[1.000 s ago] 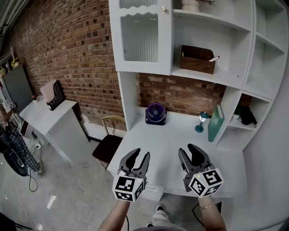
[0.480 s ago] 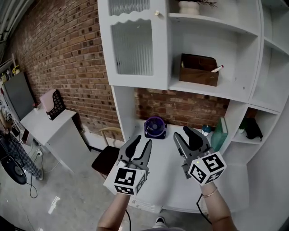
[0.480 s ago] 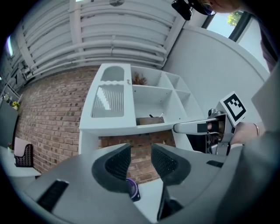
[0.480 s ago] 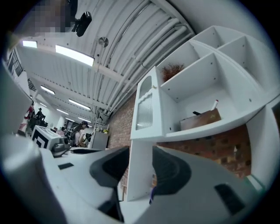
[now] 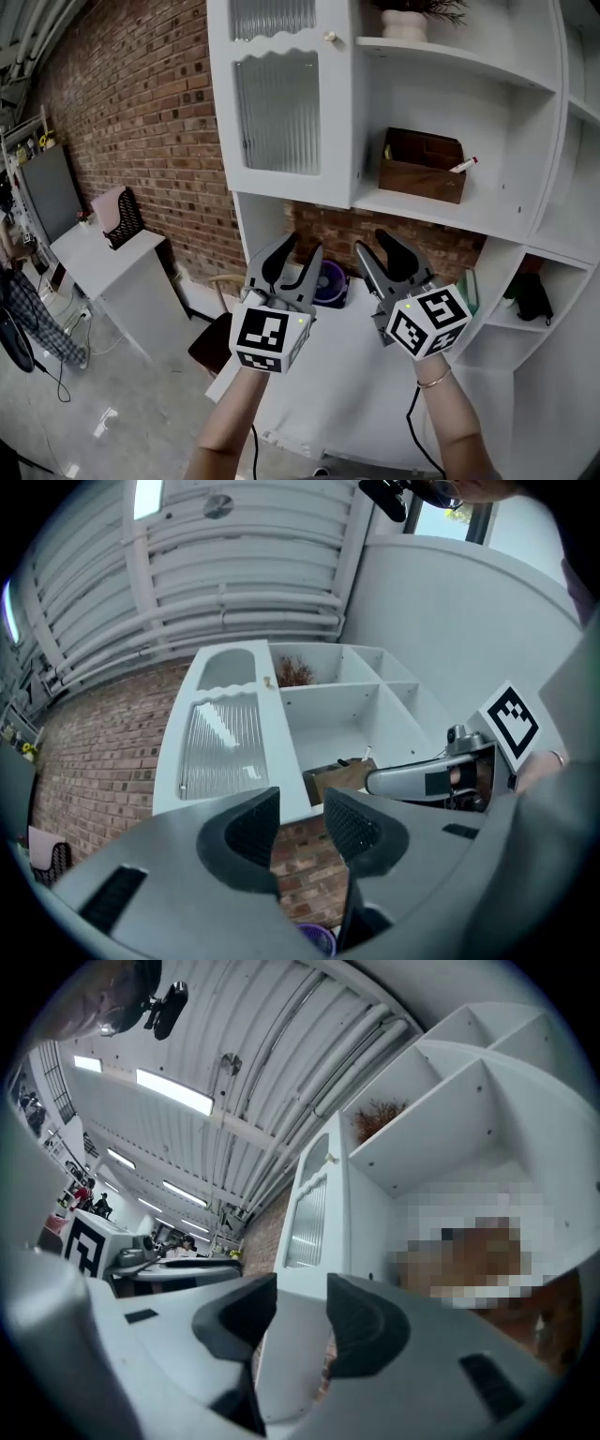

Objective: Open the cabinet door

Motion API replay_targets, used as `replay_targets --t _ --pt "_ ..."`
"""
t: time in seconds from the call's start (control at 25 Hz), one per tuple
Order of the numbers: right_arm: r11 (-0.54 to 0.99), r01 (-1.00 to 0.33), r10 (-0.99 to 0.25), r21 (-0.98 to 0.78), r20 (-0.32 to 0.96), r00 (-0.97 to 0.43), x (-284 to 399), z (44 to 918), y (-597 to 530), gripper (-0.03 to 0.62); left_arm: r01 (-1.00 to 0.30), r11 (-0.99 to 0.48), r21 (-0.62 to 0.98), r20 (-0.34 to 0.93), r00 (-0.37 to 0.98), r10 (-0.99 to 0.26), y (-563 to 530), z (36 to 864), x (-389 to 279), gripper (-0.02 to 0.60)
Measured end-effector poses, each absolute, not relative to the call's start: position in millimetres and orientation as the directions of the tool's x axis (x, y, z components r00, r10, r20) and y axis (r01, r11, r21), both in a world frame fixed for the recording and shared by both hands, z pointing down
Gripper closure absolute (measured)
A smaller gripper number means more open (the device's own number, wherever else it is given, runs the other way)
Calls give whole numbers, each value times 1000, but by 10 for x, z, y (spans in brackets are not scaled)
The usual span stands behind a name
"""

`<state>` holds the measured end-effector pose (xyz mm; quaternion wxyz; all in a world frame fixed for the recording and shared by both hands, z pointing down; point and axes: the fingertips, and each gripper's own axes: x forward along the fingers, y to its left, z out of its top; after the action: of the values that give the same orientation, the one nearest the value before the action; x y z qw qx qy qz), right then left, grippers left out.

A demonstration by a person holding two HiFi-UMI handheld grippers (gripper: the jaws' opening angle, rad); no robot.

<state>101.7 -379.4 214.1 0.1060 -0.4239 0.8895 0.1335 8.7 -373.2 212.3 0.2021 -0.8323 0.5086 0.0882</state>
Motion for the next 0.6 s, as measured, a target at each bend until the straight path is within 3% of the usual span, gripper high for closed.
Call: replay_targets --t 0.6 --pt "565 -787 -704 249 -352 -617 842 1410 -4326 436 -880 -327 -344 -528 469 -708 -4187 611 230 442"
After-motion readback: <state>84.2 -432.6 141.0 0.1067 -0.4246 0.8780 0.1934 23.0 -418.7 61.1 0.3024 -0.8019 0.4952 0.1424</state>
